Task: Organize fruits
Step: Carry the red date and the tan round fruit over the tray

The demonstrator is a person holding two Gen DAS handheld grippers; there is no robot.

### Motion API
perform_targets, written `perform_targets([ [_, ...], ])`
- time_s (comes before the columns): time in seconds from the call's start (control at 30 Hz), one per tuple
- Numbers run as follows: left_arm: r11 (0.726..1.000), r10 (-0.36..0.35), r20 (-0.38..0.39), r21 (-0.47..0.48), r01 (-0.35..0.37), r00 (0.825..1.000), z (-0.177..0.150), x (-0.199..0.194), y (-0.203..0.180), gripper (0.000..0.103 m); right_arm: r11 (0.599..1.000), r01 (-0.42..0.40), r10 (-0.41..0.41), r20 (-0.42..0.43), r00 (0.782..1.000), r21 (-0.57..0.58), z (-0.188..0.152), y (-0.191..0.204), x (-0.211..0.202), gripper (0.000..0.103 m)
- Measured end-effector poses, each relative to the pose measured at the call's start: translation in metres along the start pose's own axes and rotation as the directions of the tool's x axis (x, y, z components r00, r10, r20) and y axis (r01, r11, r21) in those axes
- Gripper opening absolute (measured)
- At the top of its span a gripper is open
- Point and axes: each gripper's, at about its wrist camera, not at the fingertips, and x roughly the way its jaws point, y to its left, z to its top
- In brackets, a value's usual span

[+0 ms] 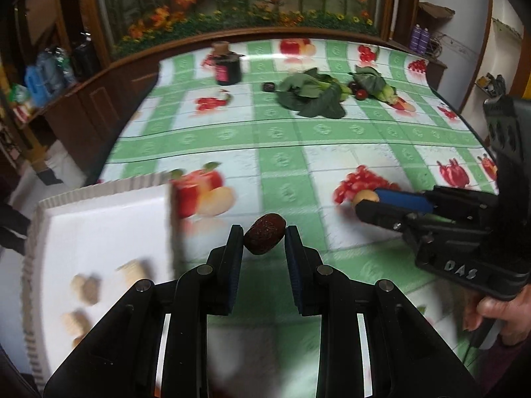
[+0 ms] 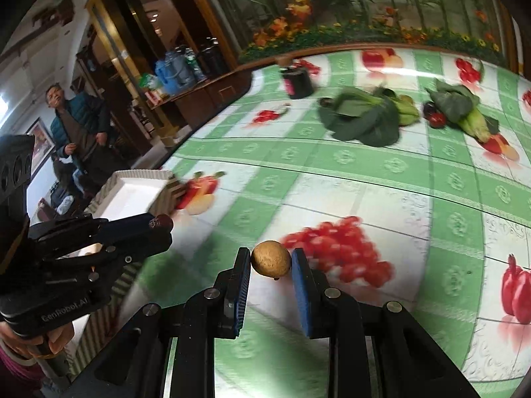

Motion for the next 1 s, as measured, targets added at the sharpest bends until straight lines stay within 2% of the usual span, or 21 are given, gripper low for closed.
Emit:
perform_targets([
  [0.27,0.995,0.099,0.059,-0.035,-0.097,0.993,-0.029,-0.035,0.031,0.025,0.995,-0.070,0.072,0.024,0.997,-0.069,-0.010,0.056,-0.009,0.025],
  [0.57,0.986,0.128,0.065,-0.114,-0.120,0.990,-0.054,-0.057,0.065,0.025,0.983,-0.111,0.110,-0.017,0.994,-0.146,-0.027,0.108,0.004,0.025],
  [1.0,0.969,0.185,0.047,-0.178,-0.174,0.982,-0.078,-0.065,0.107,0.025,0.963,-0.151,0.140,-0.065,0.988,-0.223,-0.033,0.154,0.019,0.024],
])
